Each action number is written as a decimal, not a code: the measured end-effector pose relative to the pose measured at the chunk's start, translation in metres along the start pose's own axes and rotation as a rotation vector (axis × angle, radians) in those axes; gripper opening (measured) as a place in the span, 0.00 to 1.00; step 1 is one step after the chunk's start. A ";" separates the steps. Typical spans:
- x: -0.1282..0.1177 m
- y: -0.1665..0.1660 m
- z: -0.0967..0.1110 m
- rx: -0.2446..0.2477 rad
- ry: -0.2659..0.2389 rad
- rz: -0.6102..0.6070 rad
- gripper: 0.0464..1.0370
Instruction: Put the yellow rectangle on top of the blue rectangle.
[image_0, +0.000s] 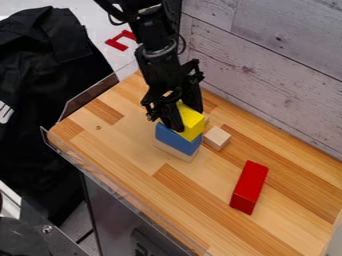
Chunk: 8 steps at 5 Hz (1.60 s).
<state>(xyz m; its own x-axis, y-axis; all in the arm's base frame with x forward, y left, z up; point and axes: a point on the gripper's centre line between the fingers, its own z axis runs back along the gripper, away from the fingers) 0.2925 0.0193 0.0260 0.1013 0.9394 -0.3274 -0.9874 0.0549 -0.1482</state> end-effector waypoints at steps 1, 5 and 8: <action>0.001 0.001 0.000 0.003 -0.002 -0.001 0.60; -0.009 -0.005 0.032 0.039 -0.083 -0.097 0.96; -0.070 -0.033 0.045 0.250 -0.175 -0.780 0.96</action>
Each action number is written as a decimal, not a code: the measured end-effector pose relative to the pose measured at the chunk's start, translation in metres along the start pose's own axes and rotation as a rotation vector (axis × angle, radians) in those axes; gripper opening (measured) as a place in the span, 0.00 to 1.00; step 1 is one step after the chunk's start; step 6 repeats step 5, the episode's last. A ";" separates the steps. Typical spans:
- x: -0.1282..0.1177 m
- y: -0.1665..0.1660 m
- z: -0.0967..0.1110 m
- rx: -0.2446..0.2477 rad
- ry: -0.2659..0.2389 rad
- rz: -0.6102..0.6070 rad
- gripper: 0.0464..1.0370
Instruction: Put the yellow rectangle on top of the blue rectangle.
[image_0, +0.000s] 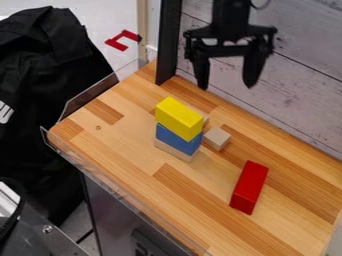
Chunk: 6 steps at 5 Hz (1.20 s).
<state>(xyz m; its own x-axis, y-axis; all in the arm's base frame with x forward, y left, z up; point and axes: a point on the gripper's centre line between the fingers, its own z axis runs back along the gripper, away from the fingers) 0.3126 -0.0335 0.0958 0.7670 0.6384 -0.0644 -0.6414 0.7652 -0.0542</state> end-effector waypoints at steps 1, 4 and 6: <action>-0.016 0.005 -0.018 0.012 0.048 -0.194 0.96; -0.046 -0.008 -0.033 0.076 0.059 -0.475 0.96; -0.055 -0.027 -0.034 0.105 0.039 -0.571 0.96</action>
